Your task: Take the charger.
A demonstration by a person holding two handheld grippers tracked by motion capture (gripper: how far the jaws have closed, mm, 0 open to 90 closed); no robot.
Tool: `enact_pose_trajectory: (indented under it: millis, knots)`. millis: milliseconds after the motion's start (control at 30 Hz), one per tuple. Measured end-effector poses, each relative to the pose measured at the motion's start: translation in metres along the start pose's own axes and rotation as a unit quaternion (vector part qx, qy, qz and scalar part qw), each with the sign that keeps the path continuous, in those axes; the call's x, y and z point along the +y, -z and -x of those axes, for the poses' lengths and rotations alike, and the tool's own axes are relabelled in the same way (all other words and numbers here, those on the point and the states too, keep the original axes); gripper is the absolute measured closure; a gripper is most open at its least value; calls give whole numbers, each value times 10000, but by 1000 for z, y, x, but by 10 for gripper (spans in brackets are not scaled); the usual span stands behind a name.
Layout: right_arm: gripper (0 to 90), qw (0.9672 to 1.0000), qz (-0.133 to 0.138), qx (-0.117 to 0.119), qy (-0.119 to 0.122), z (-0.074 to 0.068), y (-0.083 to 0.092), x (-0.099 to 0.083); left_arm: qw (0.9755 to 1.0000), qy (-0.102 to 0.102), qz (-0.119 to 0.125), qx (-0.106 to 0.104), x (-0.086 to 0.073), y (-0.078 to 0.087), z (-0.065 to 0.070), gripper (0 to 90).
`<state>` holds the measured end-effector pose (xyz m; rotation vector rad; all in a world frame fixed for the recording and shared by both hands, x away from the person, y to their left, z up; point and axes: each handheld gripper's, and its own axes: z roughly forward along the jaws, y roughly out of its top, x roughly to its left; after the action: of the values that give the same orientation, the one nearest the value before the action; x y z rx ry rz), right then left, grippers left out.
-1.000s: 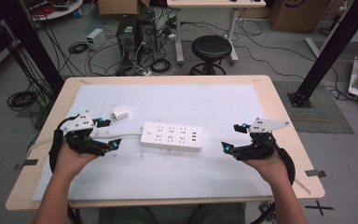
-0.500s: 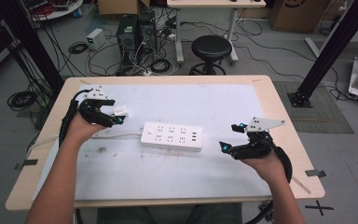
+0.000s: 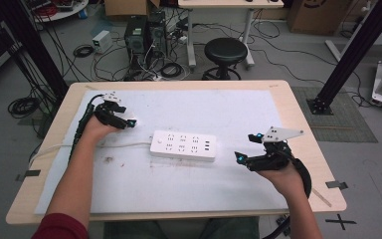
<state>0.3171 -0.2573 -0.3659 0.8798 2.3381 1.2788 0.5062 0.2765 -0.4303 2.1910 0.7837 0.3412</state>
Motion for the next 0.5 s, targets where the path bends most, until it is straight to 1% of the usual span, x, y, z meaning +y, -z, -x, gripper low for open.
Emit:
enact_pose_trajectory:
  millis: [33, 67, 133, 167, 200, 267, 333, 367, 433, 467, 500]
  knots:
    - [192, 10000, -7, -14, -17, 0, 0, 0, 10000, 0, 0, 0, 0, 0, 0, 155]
    - [192, 10000, -7, -14, -17, 0, 0, 0, 10000, 0, -66, 11, -1, -1, -1, 155]
    - [192, 10000, -16, -25, -3, -1, 0, 1, 10000, 0, -66, 11, -1, -1, -1, 155]
    - [192, 10000, -16, -25, -3, -1, 0, 1, 9999, 37, -123, -23, -5, -2, -4, 155]
    - [192, 10000, -24, -26, 9, -1, 0, 3, 9999, 39, -108, -27, -6, -2, -5, 180]
    - [192, 10000, -21, -39, -7, -2, 0, 3, 10000, 4, -61, -3, -7, -2, -6, 196]
    - [192, 10000, -27, -43, -16, -3, -1, 3, 10000, 17, -18, -25, -7, -3, -7, 198]
    - [192, 10000, -35, -33, -15, -3, -1, 3, 10000, -8, -62, -53, -7, -3, -8, 206]
    - [192, 10000, -47, -41, 19, -3, -2, 2, 9998, -72, -171, -32, -7, -5, -8, 217]
    - [192, 10000, -47, -41, 19, -3, -2, 2, 9998, -72, -171, -32, -7, -5, -8, 226]
    - [192, 10000, -56, -54, 1, -3, -1, 2, 9999, -26, -166, -14, -6, -5, -9, 229]
